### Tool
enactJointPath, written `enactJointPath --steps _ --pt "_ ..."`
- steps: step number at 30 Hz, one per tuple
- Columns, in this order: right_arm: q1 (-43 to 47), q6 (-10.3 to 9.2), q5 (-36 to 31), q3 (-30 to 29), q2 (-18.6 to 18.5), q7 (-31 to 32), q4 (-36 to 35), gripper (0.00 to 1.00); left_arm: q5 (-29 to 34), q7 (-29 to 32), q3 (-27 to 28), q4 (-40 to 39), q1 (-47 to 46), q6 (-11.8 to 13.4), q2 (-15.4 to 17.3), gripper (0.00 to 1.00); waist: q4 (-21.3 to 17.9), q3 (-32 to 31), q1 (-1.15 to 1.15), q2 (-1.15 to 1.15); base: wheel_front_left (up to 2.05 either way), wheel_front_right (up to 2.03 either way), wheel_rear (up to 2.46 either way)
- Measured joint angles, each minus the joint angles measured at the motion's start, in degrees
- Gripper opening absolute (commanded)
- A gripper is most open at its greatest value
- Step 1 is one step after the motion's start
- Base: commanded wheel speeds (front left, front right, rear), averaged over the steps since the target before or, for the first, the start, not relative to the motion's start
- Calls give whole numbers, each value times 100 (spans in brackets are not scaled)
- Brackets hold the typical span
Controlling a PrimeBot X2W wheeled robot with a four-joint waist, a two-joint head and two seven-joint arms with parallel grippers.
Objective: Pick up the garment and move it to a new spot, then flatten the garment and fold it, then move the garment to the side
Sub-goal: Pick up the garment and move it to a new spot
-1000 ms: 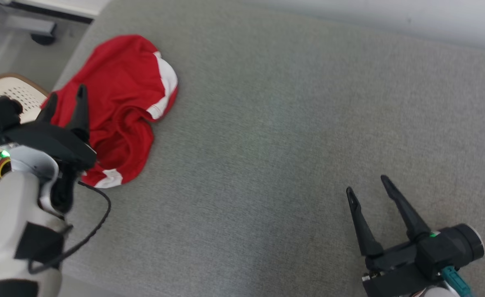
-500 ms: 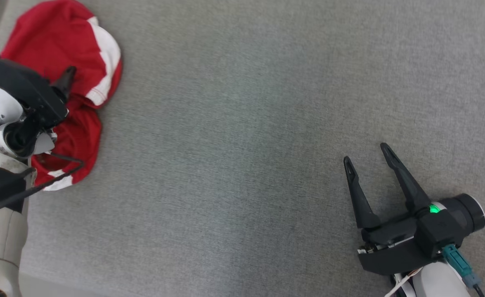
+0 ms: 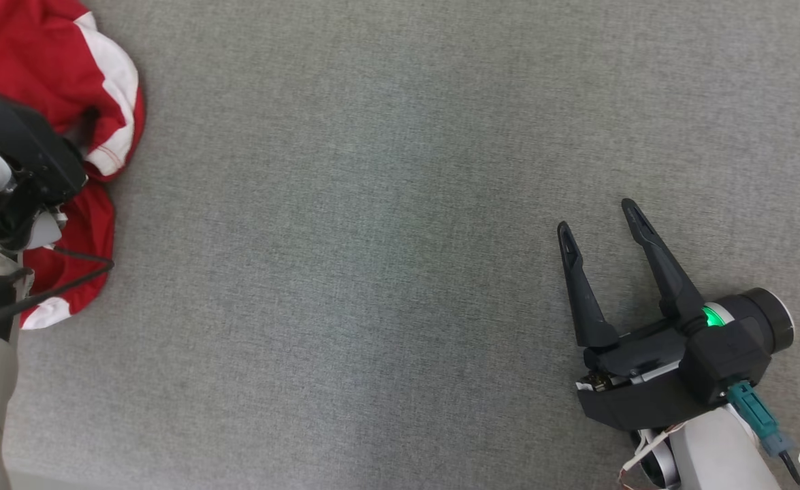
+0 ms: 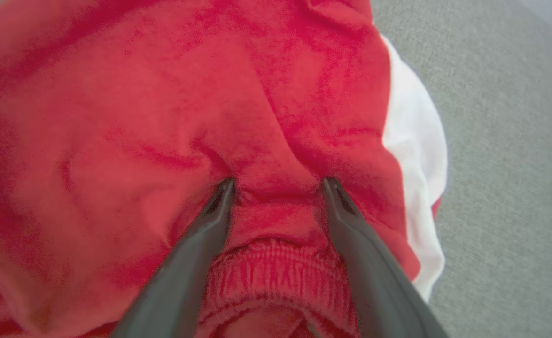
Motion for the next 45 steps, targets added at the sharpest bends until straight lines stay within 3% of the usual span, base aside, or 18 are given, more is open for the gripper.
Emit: enactJointPath --steps 6,14,28,36,45 --pt "-46 0 94 0 78 0 178 100 -114 -1316 65 -309 248 -1 27 0 -79 -134 1 1 0 0 0" --pt "202 -1 330 -91 148 26 402 100 -631 -2095 -7 -1089 723 -1 104 0 -161 -600 1 1 0 0 0" --pt "971 -2 726 -49 278 26 402 100 -1116 -1766 -593 -3104 1534 23 454 0 -610 -1865 0 0 0 0 0" --pt "1115 -2 791 -52 309 26 225 100 -1183 -1307 -715 -4231 1817 357 495 0 -1353 -2262 0 0 0 0 0" --pt "1123 -2 820 -56 383 26 119 100 -1230 -902 -856 -4958 1968 603 560 0 -2346 -2310 0 1 0 0 0"
